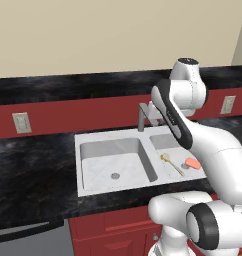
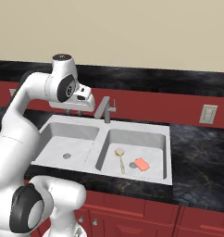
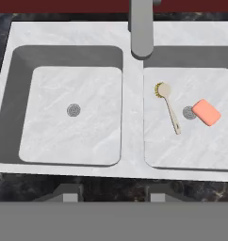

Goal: Pick up the dish brush and bar soap from the sink, and place them back in the cabinet, and close the cabinet doors.

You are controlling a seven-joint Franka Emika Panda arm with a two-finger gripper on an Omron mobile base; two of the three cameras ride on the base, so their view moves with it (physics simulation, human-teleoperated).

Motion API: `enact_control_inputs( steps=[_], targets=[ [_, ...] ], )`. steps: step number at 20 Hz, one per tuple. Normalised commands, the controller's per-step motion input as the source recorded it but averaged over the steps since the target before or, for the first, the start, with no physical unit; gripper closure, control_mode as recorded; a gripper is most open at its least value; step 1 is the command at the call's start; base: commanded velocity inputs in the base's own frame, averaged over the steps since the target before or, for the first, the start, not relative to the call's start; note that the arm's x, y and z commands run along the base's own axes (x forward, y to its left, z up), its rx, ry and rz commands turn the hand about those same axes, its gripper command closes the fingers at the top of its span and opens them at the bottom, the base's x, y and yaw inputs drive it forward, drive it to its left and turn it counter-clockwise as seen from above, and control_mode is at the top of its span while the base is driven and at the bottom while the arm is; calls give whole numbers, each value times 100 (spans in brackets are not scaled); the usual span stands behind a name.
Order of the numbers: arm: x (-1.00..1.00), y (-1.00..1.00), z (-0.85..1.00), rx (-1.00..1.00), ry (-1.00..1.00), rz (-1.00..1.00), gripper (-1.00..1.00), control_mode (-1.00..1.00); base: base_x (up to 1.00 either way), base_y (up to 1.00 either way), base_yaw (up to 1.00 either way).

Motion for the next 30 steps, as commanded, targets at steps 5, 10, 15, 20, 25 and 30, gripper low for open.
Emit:
enact_control_inputs(
  steps=[5, 10, 15, 20, 25, 30],
  targets=[
    [0, -1, 0, 0, 1, 0, -100, -100, 0, 0, 0],
    [0, -32, 0, 0, 8, 4, -100, -100, 0, 0, 0],
    [0, -56, 0, 0, 4, 10, -100, -100, 0, 0, 0],
    [0, -54, 0, 0, 2, 10, -100, -100, 0, 0, 0],
    [0, -55, -2, 0, 1, 9, -100, -100, 0, 0, 0],
    [0, -53, -14, 0, 1, 9, -100, -100, 0, 0, 0]
  ],
)
